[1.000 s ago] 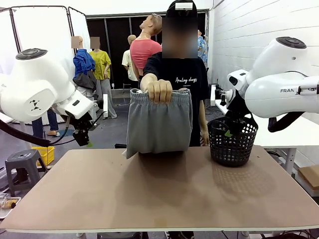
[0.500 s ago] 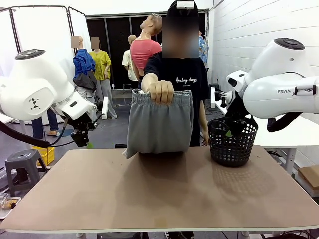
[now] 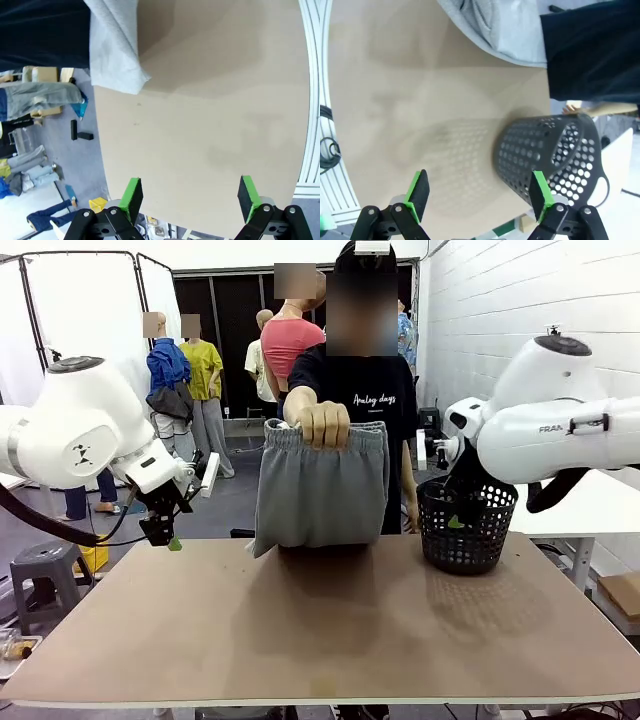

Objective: Fold the training pants.
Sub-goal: Grab both ends of the Training pants handed by a person, then release the ends of the Training pants and then grab the overlapped ends.

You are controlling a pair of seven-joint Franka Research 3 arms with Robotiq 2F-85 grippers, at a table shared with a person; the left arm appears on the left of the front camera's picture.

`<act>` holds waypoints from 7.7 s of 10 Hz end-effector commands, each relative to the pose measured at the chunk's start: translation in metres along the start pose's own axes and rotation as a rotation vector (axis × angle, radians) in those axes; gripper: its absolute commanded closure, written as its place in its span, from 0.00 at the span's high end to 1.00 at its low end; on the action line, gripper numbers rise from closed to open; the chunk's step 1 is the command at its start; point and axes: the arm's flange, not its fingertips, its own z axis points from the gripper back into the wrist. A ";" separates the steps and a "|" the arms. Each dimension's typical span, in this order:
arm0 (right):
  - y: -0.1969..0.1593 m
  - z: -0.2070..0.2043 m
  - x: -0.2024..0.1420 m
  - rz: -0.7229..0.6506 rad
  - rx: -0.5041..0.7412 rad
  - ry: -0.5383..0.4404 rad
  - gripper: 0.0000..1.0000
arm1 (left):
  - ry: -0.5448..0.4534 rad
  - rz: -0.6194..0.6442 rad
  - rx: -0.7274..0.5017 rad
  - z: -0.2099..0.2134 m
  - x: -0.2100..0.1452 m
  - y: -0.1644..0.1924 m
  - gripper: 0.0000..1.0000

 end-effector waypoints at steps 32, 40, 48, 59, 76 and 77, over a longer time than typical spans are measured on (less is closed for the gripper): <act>0.009 -0.068 0.034 0.037 0.216 -1.062 1.00 | -1.093 -0.010 0.094 -0.041 0.065 0.008 1.00; 0.004 -0.064 0.043 0.083 0.220 -1.126 1.00 | -1.148 0.020 0.268 0.009 0.057 -0.010 1.00; 0.007 -0.058 0.057 0.133 0.220 -1.189 1.00 | -1.184 0.120 0.201 -0.018 0.060 0.012 1.00; -0.018 -0.046 0.075 -0.029 0.357 -1.233 0.00 | -1.321 0.172 -0.090 -0.057 0.077 0.043 0.20; -0.023 -0.057 0.077 -0.079 0.370 -1.186 0.00 | -1.325 0.214 -0.127 -0.047 0.083 0.031 0.00; -0.023 -0.057 0.077 -0.079 0.370 -1.186 0.00 | -1.325 0.214 -0.127 -0.047 0.083 0.031 0.00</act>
